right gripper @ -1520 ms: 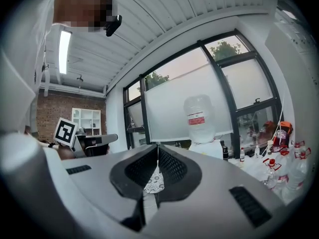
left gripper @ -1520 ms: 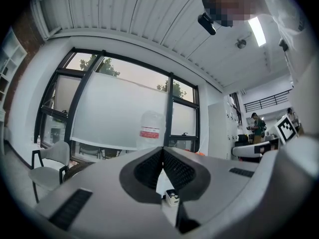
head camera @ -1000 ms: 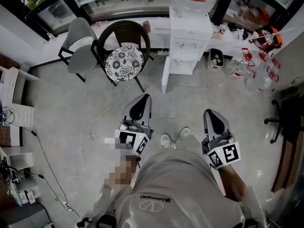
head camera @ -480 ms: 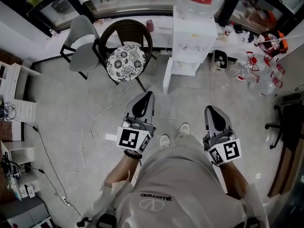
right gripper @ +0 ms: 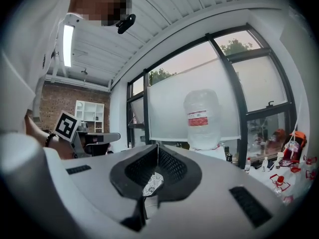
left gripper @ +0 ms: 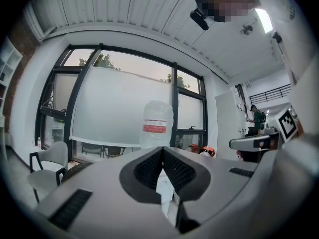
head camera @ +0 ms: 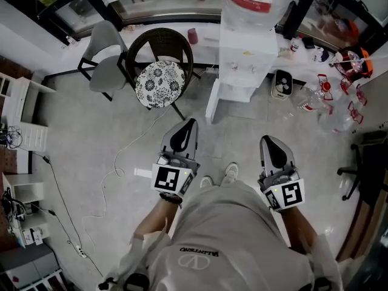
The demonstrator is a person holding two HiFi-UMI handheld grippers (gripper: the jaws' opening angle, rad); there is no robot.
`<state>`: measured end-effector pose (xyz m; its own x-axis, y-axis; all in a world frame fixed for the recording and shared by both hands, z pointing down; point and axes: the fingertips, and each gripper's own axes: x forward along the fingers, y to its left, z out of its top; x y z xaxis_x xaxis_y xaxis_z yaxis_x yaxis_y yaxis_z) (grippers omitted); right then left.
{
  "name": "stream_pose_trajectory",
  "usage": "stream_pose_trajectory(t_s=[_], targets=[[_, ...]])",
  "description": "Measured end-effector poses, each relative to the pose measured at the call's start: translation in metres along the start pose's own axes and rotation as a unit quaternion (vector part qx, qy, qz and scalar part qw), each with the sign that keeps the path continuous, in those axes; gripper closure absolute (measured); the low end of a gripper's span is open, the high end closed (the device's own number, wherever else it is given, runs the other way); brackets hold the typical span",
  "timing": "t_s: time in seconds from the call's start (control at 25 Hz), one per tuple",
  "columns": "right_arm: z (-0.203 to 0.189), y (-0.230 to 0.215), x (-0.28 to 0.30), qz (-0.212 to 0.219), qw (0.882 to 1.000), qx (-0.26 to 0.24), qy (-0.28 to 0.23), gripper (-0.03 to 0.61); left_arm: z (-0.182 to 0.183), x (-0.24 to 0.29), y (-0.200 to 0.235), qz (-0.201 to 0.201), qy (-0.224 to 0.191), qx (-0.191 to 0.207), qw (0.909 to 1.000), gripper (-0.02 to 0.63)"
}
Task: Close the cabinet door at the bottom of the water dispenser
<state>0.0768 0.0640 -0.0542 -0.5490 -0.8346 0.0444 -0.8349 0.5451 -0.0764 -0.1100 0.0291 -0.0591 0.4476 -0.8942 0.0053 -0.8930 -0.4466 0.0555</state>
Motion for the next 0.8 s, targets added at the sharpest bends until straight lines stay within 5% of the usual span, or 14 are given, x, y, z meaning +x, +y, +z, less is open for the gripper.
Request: stream_pose_trajectory(t_s=[0.44, 0.8], targets=[[-0.016, -0.043, 0.008, 0.039, 0.999, 0.009, 0.013, 0.561, -0.021, 0.028, -0.020, 0.035, 0.019, 0.002, 0.9992, 0.611], [-0.047, -0.061, 0.020, 0.027, 0.999, 0.003, 0.039, 0.561, -0.045, 0.040, -0.024, 0.031, 0.033, 0.002, 0.9990, 0.611]])
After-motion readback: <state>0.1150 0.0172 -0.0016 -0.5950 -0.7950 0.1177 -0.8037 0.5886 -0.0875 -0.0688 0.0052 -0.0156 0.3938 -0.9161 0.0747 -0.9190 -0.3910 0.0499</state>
